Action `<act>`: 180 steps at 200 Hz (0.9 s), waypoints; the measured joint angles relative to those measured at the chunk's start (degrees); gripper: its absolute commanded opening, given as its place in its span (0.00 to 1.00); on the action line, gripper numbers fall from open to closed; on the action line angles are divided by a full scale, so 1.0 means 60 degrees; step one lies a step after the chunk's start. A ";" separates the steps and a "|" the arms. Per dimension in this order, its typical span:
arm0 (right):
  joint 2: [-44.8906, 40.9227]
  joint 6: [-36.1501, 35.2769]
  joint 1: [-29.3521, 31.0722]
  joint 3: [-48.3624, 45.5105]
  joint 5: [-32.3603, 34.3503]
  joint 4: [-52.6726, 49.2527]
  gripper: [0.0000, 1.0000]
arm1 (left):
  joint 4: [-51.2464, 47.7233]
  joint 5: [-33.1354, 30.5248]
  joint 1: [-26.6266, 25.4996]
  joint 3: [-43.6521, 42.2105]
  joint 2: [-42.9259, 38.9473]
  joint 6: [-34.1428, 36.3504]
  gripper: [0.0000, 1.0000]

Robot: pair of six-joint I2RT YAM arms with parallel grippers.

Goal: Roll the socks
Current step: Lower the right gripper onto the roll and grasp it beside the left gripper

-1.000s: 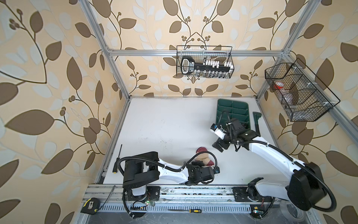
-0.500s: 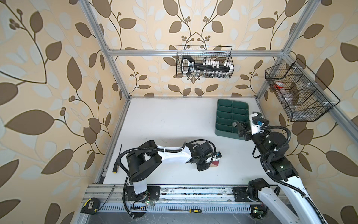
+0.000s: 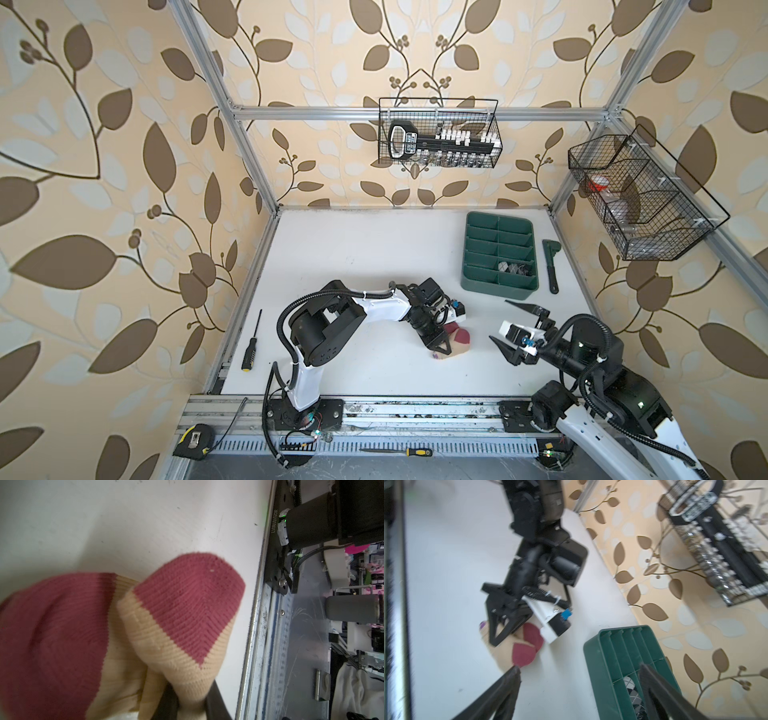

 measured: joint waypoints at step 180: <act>0.6291 0.0696 0.3920 -0.2663 0.3887 0.4903 0.65 | 0.0204 0.0670 0.0055 -0.0157 0.0131 -0.0517 0.15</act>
